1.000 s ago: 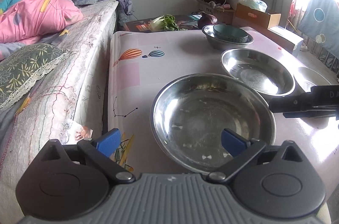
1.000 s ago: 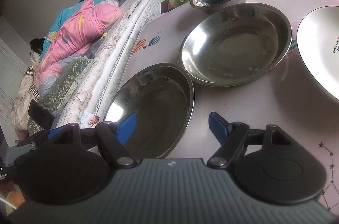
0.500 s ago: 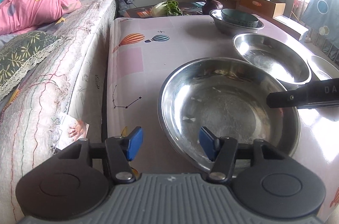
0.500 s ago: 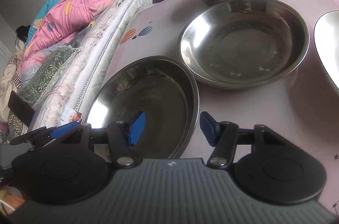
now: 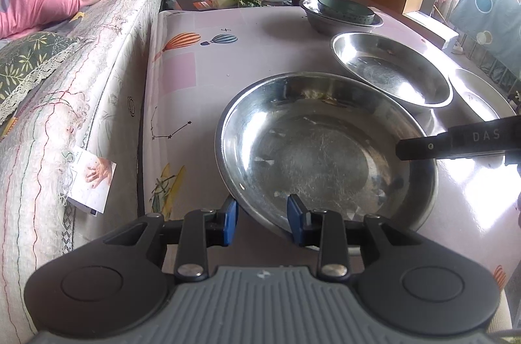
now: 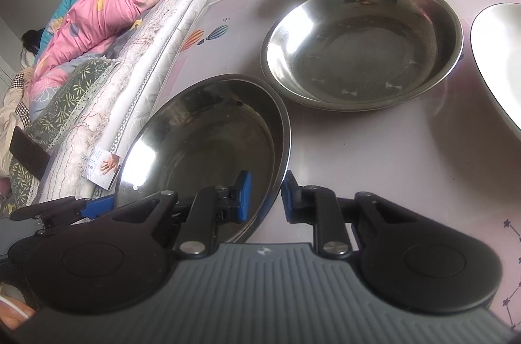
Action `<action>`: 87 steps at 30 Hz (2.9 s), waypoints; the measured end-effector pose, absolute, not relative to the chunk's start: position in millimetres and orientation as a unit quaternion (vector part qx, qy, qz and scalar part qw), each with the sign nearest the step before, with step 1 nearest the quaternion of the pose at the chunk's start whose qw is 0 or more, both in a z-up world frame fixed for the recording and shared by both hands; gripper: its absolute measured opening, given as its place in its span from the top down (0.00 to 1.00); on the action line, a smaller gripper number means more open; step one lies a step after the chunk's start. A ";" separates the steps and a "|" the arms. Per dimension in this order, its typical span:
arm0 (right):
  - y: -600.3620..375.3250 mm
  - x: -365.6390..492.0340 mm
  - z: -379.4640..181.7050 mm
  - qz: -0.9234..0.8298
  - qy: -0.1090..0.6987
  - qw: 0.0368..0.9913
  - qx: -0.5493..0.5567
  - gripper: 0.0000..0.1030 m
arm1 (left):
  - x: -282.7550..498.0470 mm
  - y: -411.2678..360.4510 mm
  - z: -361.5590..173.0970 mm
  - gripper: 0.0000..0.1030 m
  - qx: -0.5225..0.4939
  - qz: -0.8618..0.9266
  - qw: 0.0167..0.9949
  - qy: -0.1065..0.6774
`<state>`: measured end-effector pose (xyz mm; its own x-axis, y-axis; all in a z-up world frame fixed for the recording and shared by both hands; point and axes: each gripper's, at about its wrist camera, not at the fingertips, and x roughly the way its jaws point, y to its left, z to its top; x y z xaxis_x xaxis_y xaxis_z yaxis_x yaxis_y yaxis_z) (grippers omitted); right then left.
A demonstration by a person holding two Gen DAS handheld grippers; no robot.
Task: Organize plates and bowls
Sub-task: 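Move the right tool toward the large steel plate while the left tool follows, then grip the large steel plate rim with the left tool while the right tool grips its opposite rim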
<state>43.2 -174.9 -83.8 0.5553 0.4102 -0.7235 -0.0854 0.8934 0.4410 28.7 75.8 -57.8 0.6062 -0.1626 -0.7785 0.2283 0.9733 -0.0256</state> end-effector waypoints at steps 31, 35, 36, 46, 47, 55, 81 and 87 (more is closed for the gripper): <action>-177.4 -9.7 -98.2 0.133 0.389 0.900 0.146 0.80 | 15.0 61.5 -75.0 0.50 0.032 -0.114 0.906 0.405; -179.6 -12.2 -101.0 0.130 0.381 0.901 0.161 0.81 | 13.3 63.1 -78.2 0.41 0.014 -0.123 0.911 0.393; -180.1 -12.7 -101.7 0.129 0.379 0.901 0.165 0.81 | 12.6 61.7 -78.7 0.39 0.018 -0.127 0.911 0.392; -179.3 -15.2 -103.7 0.124 0.374 0.903 0.171 0.81 | 9.3 58.9 -80.3 0.24 0.022 -0.157 0.908 0.389; -180.1 -15.4 -104.1 0.124 0.374 0.903 0.173 0.81 | 8.9 57.4 -80.5 0.24 0.027 -0.156 0.907 0.389; -180.7 -15.0 -102.9 0.122 0.384 0.899 0.172 0.81 | 8.2 50.4 -78.8 0.23 0.055 -0.134 0.904 0.401; -184.2 -26.8 -94.8 0.112 0.384 0.909 0.119 0.81 | -0.9 51.3 -74.3 0.41 0.061 -0.145 0.895 0.417; -182.6 -25.9 -93.4 0.119 0.384 0.907 0.123 0.81 | -1.5 51.4 -70.7 0.48 0.046 -0.157 0.893 0.420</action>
<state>-25.9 -182.6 -93.4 0.6761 0.3112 -0.6679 -0.1216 0.9411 0.3154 -1.5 51.4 -70.7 0.5980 -0.2418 -0.7641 0.3188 0.9465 -0.0500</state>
